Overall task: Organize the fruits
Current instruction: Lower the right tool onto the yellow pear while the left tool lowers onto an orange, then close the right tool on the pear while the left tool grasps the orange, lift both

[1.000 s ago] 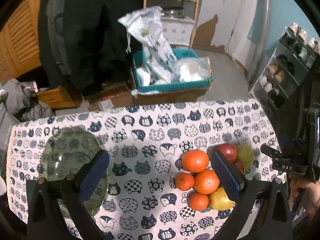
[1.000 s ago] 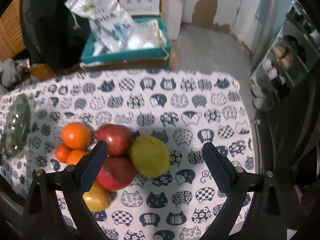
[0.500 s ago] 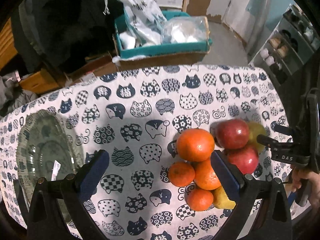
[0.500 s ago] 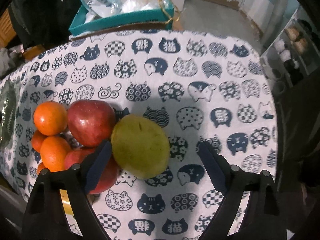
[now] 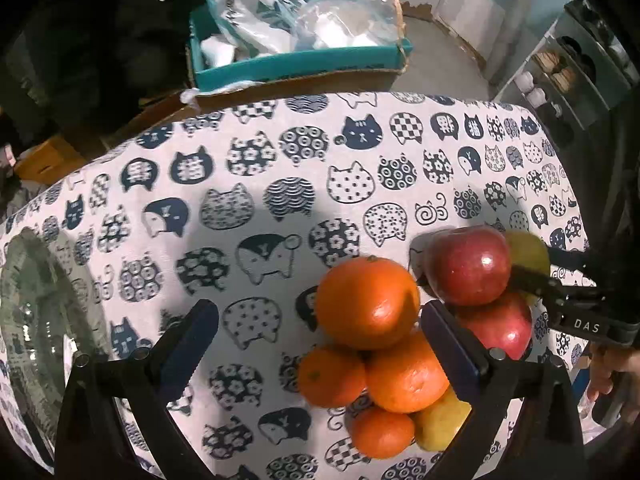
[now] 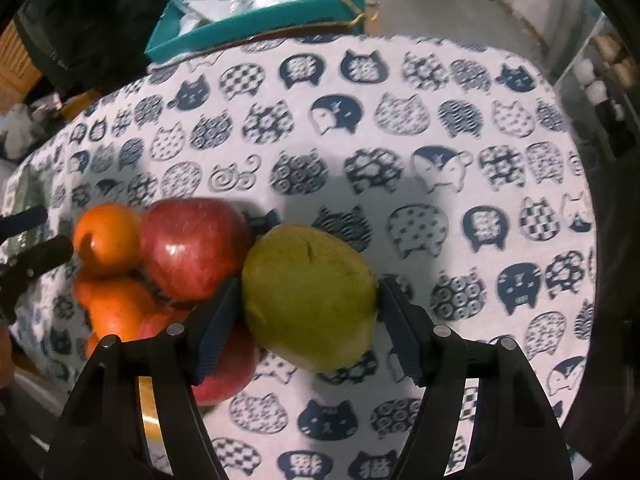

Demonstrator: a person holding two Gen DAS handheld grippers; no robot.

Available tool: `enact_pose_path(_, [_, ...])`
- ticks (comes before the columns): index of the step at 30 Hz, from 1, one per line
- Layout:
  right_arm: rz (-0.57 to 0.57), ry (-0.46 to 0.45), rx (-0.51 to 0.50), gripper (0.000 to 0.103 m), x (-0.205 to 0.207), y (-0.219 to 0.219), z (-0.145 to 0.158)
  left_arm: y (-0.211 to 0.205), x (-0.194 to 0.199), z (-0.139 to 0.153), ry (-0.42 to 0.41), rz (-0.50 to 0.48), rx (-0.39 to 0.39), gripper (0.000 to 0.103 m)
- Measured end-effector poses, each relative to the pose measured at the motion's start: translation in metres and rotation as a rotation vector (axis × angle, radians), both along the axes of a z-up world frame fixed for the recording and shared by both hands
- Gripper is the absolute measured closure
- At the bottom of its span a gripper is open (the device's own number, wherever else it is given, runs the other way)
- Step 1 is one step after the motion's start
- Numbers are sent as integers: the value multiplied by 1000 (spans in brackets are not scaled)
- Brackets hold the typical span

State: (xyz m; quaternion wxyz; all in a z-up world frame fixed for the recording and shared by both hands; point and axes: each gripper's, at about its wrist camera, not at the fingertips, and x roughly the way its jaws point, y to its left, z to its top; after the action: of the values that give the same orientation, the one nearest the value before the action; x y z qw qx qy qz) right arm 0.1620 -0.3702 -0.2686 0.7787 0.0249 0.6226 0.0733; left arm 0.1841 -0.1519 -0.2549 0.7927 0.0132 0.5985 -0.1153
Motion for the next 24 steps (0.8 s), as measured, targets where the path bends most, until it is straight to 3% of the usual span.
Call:
enact_pose_path(3, [-45,-50,-71,32,2,-11,3,-8,4,-7,13,-13,0,1])
enact_pose_path(9, [-72,-32,-69,29,10,-18,-3,-19,10,-26,54,-29,23,1])
enact_pose_path(15, [-85,6,-45,29,15,-21,-18,-25,12,-40,100,-52,-6,15])
enact_pose_path(19, [-89,1,-42,30,15,-22,-18,-27,12,-46,142,-58,-68,33])
enact_pose_path(24, [-88,-31,-68,30,11,-13,-15,-29,9,-45,115,-67,-37,35])
